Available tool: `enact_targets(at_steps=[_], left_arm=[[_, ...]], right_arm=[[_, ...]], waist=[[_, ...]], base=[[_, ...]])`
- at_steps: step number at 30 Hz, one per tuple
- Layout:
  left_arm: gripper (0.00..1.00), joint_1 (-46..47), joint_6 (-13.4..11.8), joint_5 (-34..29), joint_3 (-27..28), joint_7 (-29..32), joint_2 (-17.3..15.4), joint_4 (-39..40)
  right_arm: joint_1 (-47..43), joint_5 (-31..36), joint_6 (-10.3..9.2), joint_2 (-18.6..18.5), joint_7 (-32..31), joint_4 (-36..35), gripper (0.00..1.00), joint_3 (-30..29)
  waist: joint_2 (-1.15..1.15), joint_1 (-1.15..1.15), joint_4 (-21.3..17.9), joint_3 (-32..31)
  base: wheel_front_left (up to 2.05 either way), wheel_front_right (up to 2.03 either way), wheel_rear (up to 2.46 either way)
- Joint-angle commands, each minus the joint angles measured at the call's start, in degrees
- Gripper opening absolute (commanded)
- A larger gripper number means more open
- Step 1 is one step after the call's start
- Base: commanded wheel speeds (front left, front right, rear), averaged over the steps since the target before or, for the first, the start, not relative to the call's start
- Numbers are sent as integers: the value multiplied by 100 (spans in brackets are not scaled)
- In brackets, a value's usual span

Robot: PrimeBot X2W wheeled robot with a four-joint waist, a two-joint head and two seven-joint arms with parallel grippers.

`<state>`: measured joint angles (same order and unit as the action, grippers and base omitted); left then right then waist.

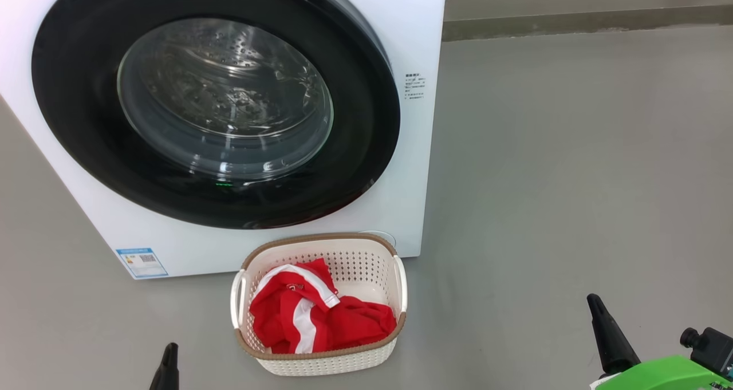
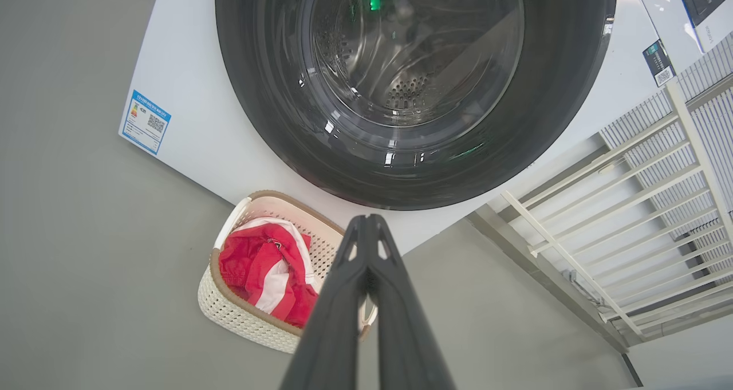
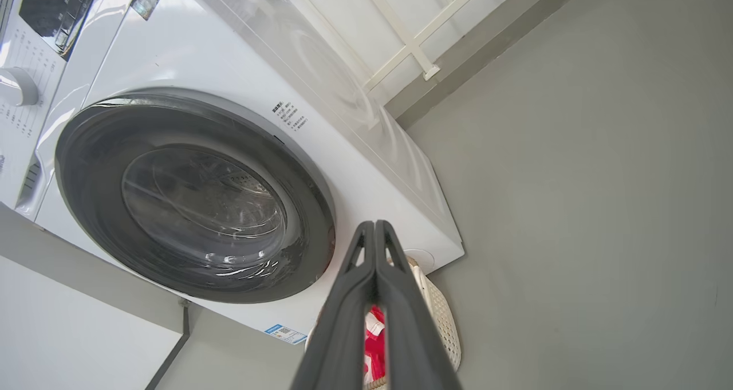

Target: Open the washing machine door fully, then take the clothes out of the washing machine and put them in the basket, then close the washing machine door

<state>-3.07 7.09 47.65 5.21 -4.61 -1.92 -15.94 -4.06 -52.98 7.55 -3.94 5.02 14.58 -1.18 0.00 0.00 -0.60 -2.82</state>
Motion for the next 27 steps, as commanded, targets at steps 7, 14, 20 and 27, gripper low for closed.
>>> enact_targets(at_steps=[7,14,20,27], left_arm=[[0,332,21,576,83,134,-73,157],[0,402,23,1033,89,249,-76,160],[0,463,25,1425,94,348,-78,163],[0,522,27,1814,99,446,-81,166]], right_arm=[[419,-519,-3,-45,-128,-124,0,-50],[490,-922,-4,-30,-247,-116,0,-105],[551,-1267,-4,-16,-348,-109,0,-152],[612,-1611,-4,-3,-450,-103,0,-199]], waist=[[0,0,7,35],[0,0,13,66],[0,0,19,93],[0,0,24,119]], base=[[0,0,0],[0,0,0],[0,0,0],[0,0,0]])
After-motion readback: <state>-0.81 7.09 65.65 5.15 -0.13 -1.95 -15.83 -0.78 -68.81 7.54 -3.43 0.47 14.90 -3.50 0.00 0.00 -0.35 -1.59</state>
